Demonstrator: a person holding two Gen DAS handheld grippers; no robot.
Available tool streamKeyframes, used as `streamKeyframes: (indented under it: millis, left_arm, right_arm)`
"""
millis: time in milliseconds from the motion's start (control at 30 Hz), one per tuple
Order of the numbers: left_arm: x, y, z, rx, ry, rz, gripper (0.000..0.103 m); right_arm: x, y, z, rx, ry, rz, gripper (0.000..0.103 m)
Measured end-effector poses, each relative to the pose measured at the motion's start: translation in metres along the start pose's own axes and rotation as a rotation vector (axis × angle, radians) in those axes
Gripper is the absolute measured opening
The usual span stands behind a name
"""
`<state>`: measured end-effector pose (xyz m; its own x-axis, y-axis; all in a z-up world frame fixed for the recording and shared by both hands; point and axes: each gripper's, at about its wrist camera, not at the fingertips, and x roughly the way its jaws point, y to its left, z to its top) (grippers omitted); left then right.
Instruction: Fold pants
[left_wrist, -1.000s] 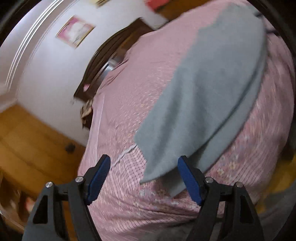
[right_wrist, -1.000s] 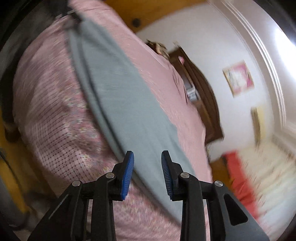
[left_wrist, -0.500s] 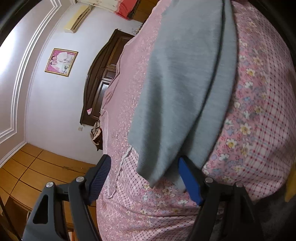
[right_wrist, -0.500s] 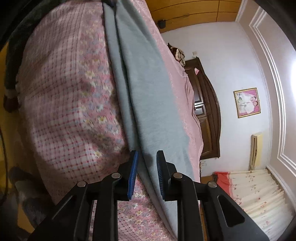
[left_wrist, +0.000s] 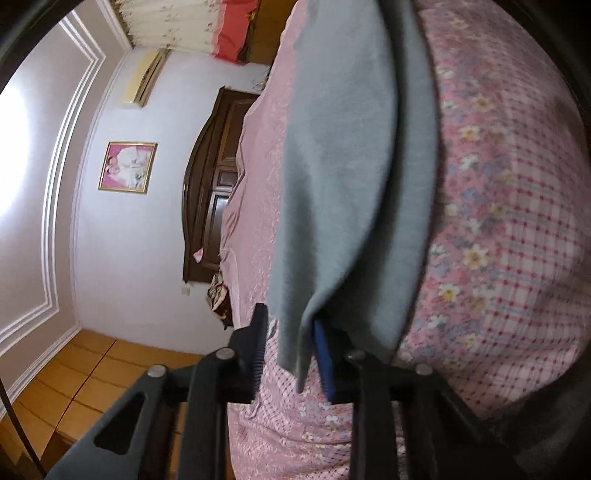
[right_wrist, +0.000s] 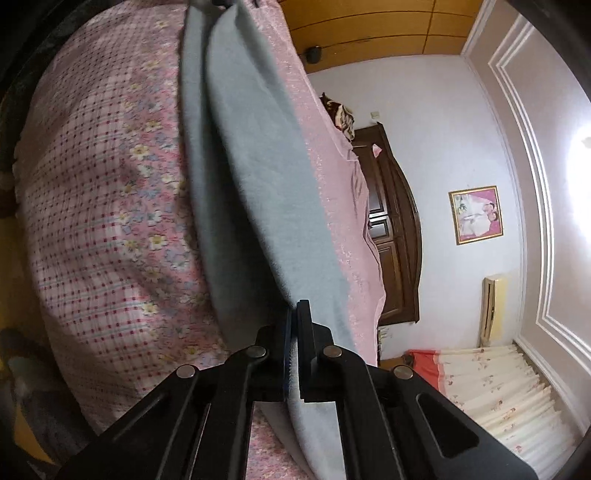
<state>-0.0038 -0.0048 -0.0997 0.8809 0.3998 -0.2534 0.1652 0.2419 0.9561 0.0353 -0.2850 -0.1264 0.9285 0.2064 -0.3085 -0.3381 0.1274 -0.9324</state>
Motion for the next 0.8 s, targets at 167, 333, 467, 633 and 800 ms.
streamKeyframes:
  millis: [167,333,467,633,800]
  left_arm:
    - [-0.005,0.0,0.002,0.0,0.006,-0.045,0.003]
    - [-0.016,0.0,0.008,0.047,0.058,-0.173,0.002]
    - [-0.024,-0.009,0.011,0.093,0.059,-0.228,0.002]
    - [-0.016,-0.021,0.013,0.099,0.089,-0.215,0.003]
    - [-0.019,-0.006,0.01,-0.052,0.114,-0.322,0.01]
  right_arm:
    - [0.001,-0.012,0.002,-0.042,0.003,-0.014,0.003]
    - [-0.006,0.0,-0.009,-0.155,-0.019,-0.018,0.003]
    - [-0.004,0.003,-0.019,-0.172,-0.009,-0.009,0.003]
    - [0.002,0.024,-0.019,-0.26,-0.01,-0.057,0.004]
    - [-0.014,-0.039,-0.034,0.202,0.047,0.187,0.012]
